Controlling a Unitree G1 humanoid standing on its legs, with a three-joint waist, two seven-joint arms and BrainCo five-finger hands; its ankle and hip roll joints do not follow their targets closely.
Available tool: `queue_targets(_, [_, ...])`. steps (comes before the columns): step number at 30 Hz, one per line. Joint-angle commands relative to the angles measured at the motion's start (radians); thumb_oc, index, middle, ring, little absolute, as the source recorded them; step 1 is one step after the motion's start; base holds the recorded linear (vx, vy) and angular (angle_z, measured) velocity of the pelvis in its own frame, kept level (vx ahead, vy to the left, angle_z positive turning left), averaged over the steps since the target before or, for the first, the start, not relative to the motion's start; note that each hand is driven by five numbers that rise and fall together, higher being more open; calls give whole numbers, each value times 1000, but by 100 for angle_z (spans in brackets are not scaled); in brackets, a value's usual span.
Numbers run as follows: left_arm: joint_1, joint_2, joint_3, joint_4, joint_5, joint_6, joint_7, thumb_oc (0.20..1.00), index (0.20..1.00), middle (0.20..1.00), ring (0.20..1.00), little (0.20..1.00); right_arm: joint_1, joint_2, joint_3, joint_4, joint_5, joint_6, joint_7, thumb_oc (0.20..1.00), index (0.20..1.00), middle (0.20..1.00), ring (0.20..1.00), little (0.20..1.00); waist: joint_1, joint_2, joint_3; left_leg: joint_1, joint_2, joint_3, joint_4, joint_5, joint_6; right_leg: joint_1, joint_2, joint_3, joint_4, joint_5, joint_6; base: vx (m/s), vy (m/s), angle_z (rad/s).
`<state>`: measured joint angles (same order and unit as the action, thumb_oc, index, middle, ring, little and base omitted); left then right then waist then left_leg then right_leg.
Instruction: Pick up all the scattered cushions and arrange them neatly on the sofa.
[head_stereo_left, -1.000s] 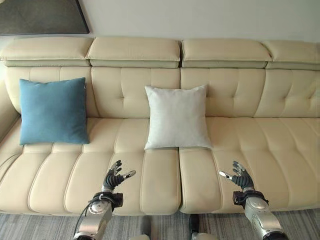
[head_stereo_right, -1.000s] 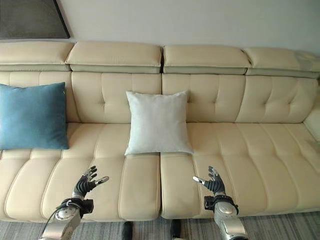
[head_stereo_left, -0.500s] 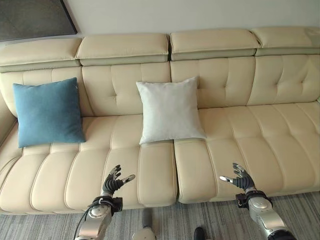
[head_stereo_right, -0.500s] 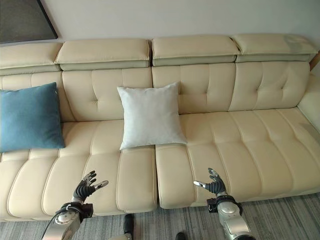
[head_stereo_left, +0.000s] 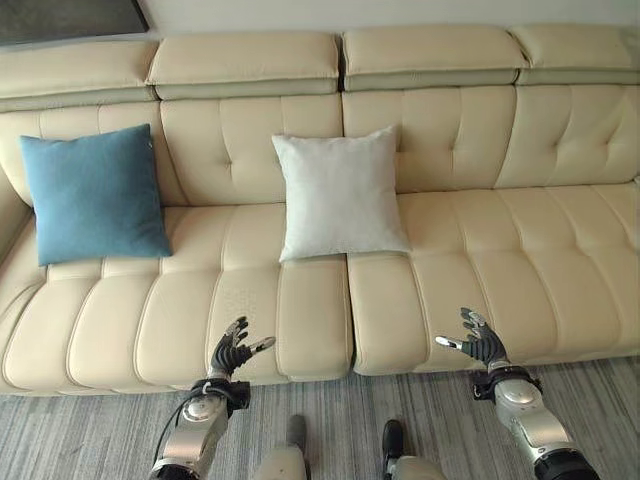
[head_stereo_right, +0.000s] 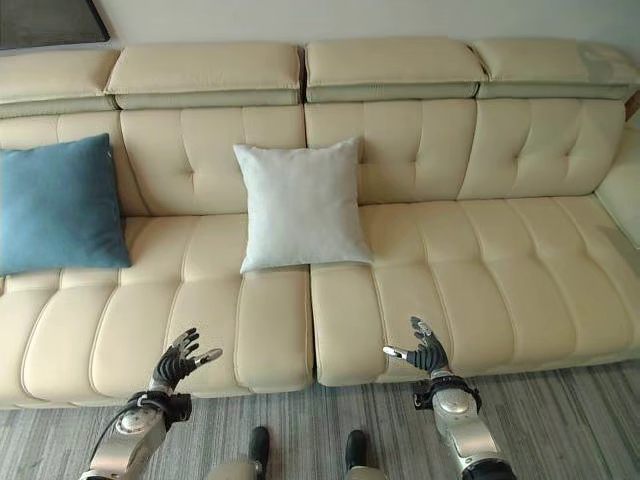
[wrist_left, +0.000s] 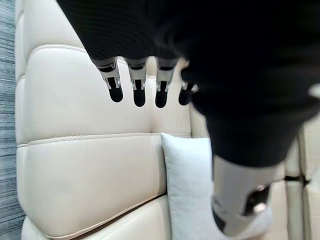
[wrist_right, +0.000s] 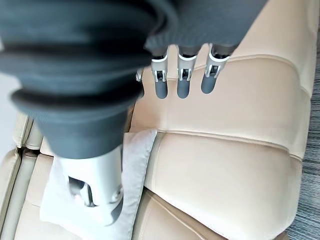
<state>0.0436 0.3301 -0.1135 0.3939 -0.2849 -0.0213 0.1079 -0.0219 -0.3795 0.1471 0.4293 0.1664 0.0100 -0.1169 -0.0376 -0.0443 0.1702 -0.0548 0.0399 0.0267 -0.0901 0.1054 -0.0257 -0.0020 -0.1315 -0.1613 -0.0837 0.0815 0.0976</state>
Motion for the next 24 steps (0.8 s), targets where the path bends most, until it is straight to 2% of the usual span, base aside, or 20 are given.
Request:
queue_targets(1, [3, 26, 14, -18, 32, -31, -11, 1000, 1000, 1000, 1000, 1000, -27, -25, 4, -27, -14, -27, 3, 1000, 1000, 1000, 1000, 1000, 6, 12, -58, 26, -2, 16, 27, -120, -39, -27, 71, -3, 58, -139, -11, -5, 129, -2])
queue_targets(8, [17, 34, 15, -23, 56, -14, -26, 1000, 1000, 1000, 1000, 1000, 14, -3, -17, -22, -19, -12, 8, 1000, 1000, 1000, 1000, 1000, -7, 17, -56, 58, -18, 50, 13, -130, -19, -40, 48, 32, 70, -113, 16, -46, 109, -11])
queue_targets(12, [14, 38, 14, -16, 69, -5, -34, 1000, 1000, 1000, 1000, 1000, 33, 18, -25, -15, -22, -4, 7, 1000, 1000, 1000, 1000, 1000, -32, 18, -42, 59, -27, 103, 20, -143, -2, -81, 28, 66, 93, -87, 41, -106, 91, -43])
queue_targets(14, [7, 40, 16, -19, 74, -8, -30, 1000, 1000, 1000, 1000, 1000, 25, 25, -24, -16, -31, 2, 3, 1000, 1000, 1000, 1000, 1000, -32, 23, -18, 58, -20, 157, 34, -158, 8, -126, 14, 56, 154, -87, 52, -142, 56, -79])
queue_targets(15, [6, 41, 16, -19, 74, -8, -30, 1000, 1000, 1000, 1000, 1000, 25, 26, -24, -16, -31, 2, 3, 1000, 1000, 1000, 1000, 1000, -30, 23, -20, 54, -21, 159, 35, -156, 9, -131, 14, 58, 154, -85, 52, -120, 26, -146])
queue_targets(16, [1, 43, 18, -20, 75, -11, -29, 1000, 1000, 1000, 1000, 1000, 18, 30, -24, -19, -30, -1, 2, 1000, 1000, 1000, 1000, 1000, -27, 26, -11, 50, -14, 190, 37, -162, 9, -144, -8, 16, 174, -84, 53, -113, 6, -155])
queue_targets(17, [-4, 46, 24, -24, 77, -12, -29, 1000, 1000, 1000, 1000, 1000, 11, 34, -26, -26, -30, -4, 0, 1000, 1000, 1000, 1000, 1000, -20, 30, -4, 51, -2, 233, 40, -166, 5, -148, -42, -72, 202, -88, 49, -98, 27, -125])
queue_targets(18, [-1, 46, 29, -25, 82, -7, -32, 1000, 1000, 1000, 1000, 1000, 7, 33, -25, -34, -37, -3, -1, 1000, 1000, 1000, 1000, 1000, -13, 41, -10, 66, 15, 288, 30, -173, -7, -137, -85, -207, 243, -116, 45, -54, 10, -162])
queue_targets(22, [16, 47, 35, -22, 91, 5, -47, 1000, 1000, 1000, 1000, 1000, 9, 14, -32, -43, -47, 3, -9, 1000, 1000, 1000, 1000, 1000, -3, 32, -14, 99, 37, 415, 55, -183, -9, -134, -127, -386, 267, -101, 41, 19, -79, -157])
queue_targets(23, [19, 45, 27, -33, 98, 9, -60, 1000, 1000, 1000, 1000, 1000, 34, 8, -48, -55, -44, 1, -9, 1000, 1000, 1000, 1000, 1000, -16, 21, -18, 110, 40, 453, 73, -195, -15, -107, -127, -427, 214, -96, 46, 73, -204, -132])
queue_targets(24, [18, 43, 23, -33, 102, 13, -67, 1000, 1000, 1000, 1000, 1000, 55, 8, -62, -62, -42, 2, -9, 1000, 1000, 1000, 1000, 1000, -24, 18, -19, 113, 46, 460, 83, -197, -21, -99, -117, -415, 193, -96, 43, 117, -270, -122])
